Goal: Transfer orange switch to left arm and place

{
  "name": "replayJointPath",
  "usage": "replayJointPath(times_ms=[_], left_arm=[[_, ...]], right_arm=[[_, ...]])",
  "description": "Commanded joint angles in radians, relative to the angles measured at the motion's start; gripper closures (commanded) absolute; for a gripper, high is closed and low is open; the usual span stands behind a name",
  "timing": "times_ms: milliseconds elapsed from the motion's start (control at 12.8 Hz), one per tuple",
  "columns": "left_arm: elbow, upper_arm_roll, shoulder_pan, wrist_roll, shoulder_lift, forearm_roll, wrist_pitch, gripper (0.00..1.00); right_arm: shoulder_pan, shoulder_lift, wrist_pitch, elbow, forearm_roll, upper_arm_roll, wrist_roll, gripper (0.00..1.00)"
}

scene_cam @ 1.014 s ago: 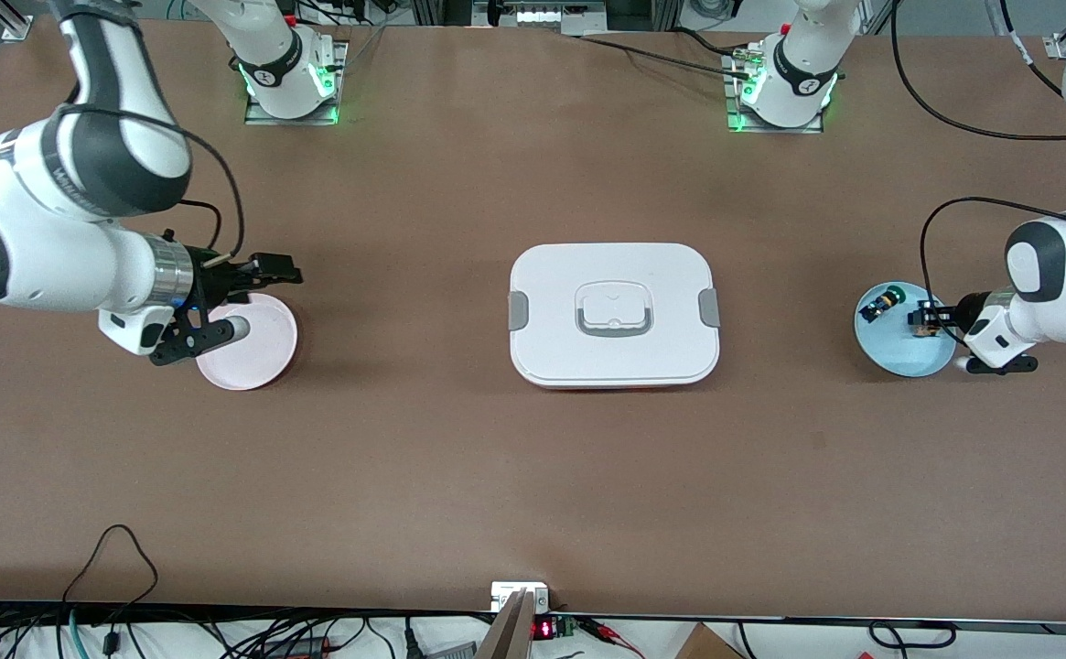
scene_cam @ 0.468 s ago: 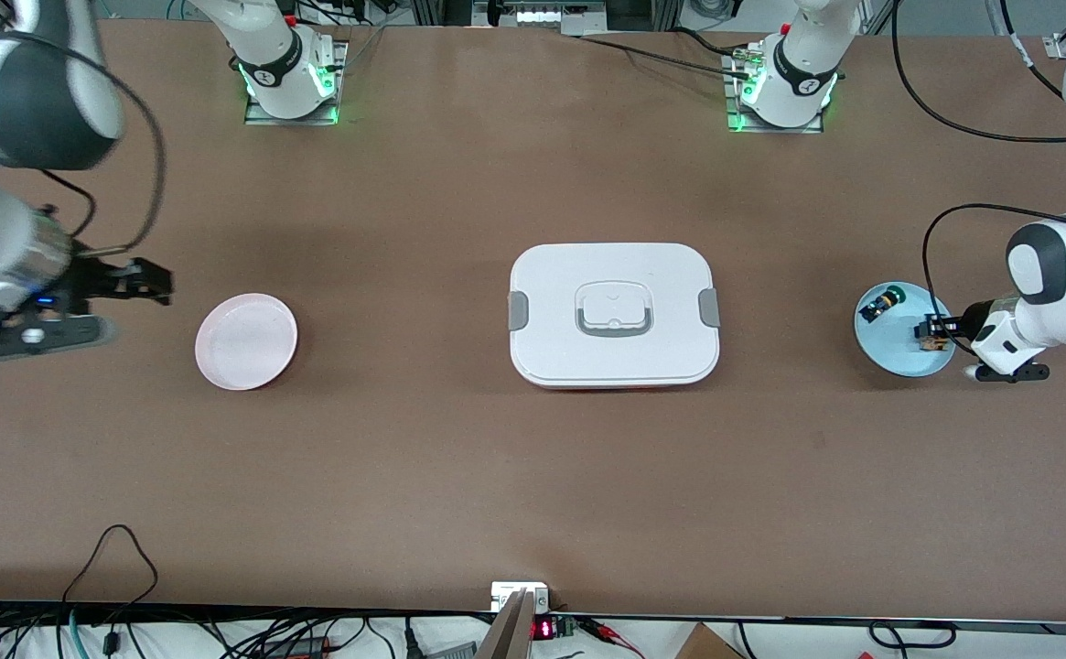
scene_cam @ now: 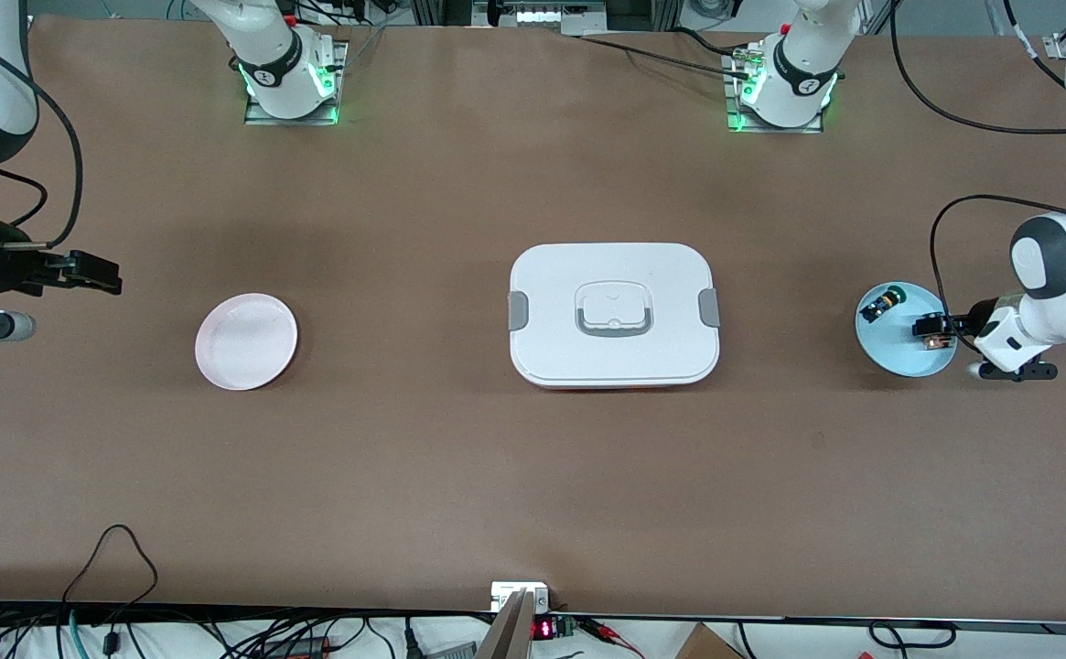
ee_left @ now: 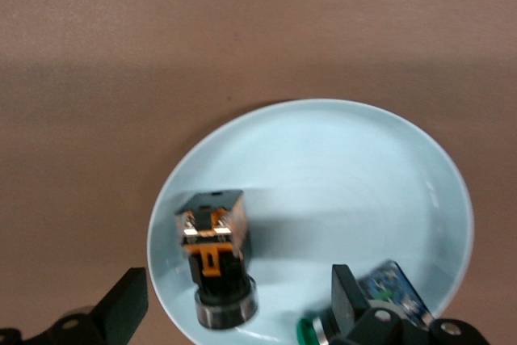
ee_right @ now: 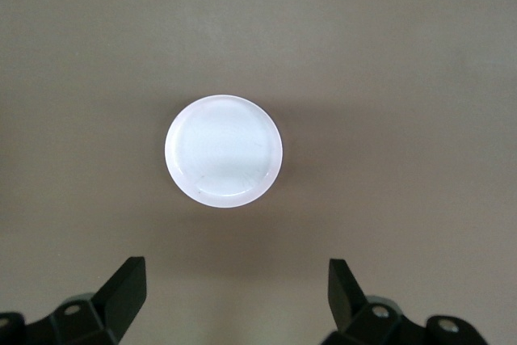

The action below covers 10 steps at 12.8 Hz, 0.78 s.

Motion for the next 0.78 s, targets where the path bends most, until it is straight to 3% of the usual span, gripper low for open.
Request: replayJointPath(times_ms=[0,234,546,702], left_arm=[[-0.078,0.003,-0.071,0.002,-0.173,0.022,-0.016,0.00],[0.016,0.003,-0.171,-0.001,-0.311,0.018,-0.175,0.00],[0.037,0.003,-0.315,-0.074,-0.564,0.008,-0.356,0.00],[0.123,0.002,-0.357,-0.099,-0.590,0.008,-0.483,0.00]], right_arm=[[0.113,-0.054,0.017,-0.059,0.024,-0.115,0.017,0.00],[0.140,-0.093,0.016,-0.078,0.031,-0.139,0.014,0.00],[0.133,-0.206,0.106,-0.243,0.032,-0.137,0.007,0.00],[0.133,-0.226,0.100,-0.256,0.040,-0.137,0.008,0.00]])
